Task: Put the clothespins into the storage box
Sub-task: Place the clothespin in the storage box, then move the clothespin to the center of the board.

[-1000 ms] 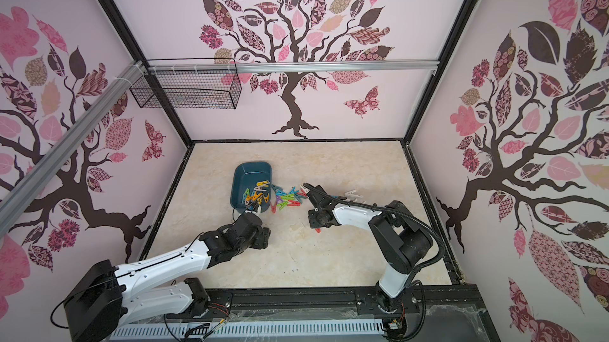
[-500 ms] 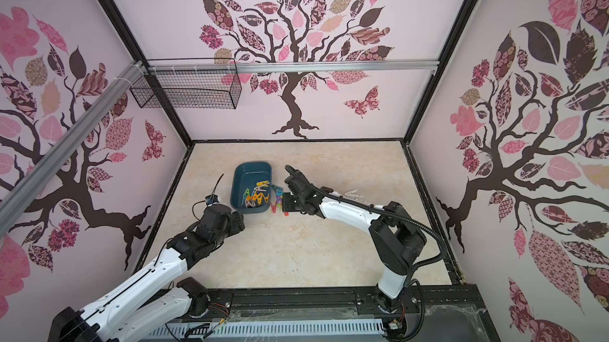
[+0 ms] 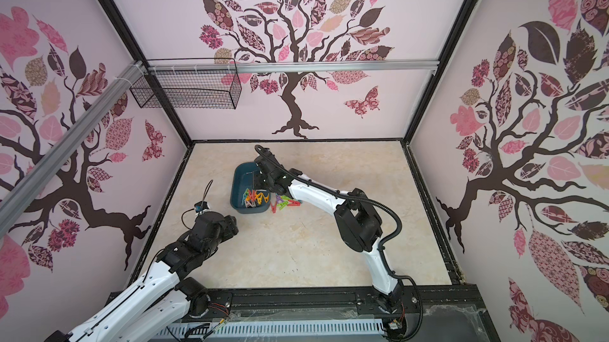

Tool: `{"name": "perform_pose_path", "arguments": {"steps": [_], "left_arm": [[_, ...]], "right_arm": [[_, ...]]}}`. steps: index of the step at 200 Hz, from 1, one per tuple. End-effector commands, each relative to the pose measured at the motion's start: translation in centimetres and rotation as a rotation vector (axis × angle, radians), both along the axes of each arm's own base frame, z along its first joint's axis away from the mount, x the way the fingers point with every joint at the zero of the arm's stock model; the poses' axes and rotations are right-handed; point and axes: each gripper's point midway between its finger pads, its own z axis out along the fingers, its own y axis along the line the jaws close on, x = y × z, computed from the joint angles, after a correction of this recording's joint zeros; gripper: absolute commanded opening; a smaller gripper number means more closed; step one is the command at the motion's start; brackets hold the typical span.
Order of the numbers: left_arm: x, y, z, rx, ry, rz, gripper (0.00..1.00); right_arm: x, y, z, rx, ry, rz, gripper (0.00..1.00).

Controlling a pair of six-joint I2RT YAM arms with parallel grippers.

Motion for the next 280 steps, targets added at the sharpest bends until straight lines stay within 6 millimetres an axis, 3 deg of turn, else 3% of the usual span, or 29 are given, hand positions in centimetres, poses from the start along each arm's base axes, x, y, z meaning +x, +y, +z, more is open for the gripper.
{"name": "perform_pose_path", "arguments": {"steps": [1,25,55,89,113,156,191,248,280], "left_arm": [[-0.4,0.2,-1.0,0.033,0.020,-0.030,0.75],[-0.2,-0.5,-0.4,0.034,-0.015,-0.086,0.75],[0.5,-2.6,0.8,0.039,-0.095,-0.178,0.74],[0.7,-7.9,1.1,0.166,-0.102,-0.394,0.75],[0.4,-12.4,0.3,0.240,-0.076,-0.553,0.76],[-0.8,-18.9,-1.5,0.307,-0.028,-0.763,0.77],[-1.4,-21.5,-2.5,0.292,0.007,-0.837,0.77],[-1.9,-20.2,-2.6,0.300,0.002,-0.826,0.77],[-2.1,-19.7,-2.3,0.270,-0.028,-0.813,0.78]], "right_arm": [[-0.2,-2.4,0.0,-0.102,-0.042,-0.019,0.32],[-1.6,-6.8,-0.7,-0.179,-0.070,-0.059,0.33],[-3.4,-14.6,-3.2,-0.256,-0.054,-0.156,0.34],[-3.9,-24.4,-5.9,-0.330,0.005,-0.310,0.37],[-3.5,-29.1,-7.4,-0.354,0.049,-0.393,0.42],[-1.7,-34.0,-9.4,-0.401,0.128,-0.519,0.53],[0.0,-36.7,-10.4,-0.401,0.138,-0.648,0.61],[2.0,-40.3,-11.9,-0.482,0.146,-0.758,0.66],[3.1,-40.9,-13.1,-0.461,0.178,-0.763,0.67]]}}
